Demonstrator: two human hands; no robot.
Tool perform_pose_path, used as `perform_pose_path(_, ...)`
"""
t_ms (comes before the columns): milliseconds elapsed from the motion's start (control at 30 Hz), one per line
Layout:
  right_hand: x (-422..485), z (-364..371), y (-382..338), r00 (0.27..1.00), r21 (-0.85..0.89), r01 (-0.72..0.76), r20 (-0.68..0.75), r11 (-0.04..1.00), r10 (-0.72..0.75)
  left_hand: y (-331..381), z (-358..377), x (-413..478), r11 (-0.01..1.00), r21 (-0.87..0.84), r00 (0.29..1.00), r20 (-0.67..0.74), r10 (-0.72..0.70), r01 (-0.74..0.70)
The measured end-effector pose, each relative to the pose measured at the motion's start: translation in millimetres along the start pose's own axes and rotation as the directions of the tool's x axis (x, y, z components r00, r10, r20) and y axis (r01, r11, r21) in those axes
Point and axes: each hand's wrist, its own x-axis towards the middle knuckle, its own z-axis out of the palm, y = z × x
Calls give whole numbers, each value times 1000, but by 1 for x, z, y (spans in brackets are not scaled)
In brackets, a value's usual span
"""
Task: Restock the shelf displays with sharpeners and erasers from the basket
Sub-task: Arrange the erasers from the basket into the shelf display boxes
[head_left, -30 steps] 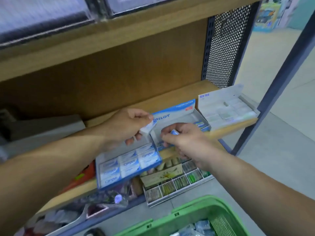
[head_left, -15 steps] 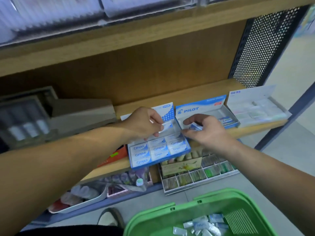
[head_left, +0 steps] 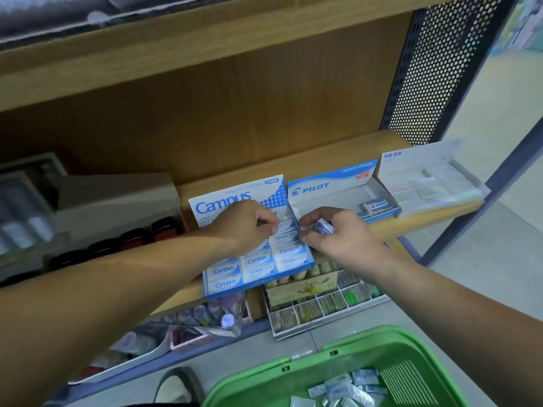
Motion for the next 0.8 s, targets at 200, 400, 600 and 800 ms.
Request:
perform_pose_path(200, -4, -4, -12, 999, 50, -2, -37, 999, 3, 6, -11, -6, 922, -351, 987, 61, -149, 161)
perform_pose_path(400, -20, 0, -36, 986, 345, -130, 143, 930, 84, 21, -25, -12, 313, -909, 962, 265, -71, 274)
perform_pose_path(600, -24, 10, -42, 957, 458, -228, 269, 859, 110, 32, -20, -14, 281, -924, 962, 274, 12, 260)
perform_pose_path(800, -17, 4, -39, 979, 518, -189, 165, 834, 120, 22, -19, -12, 527, -831, 975, 220, 15, 179)
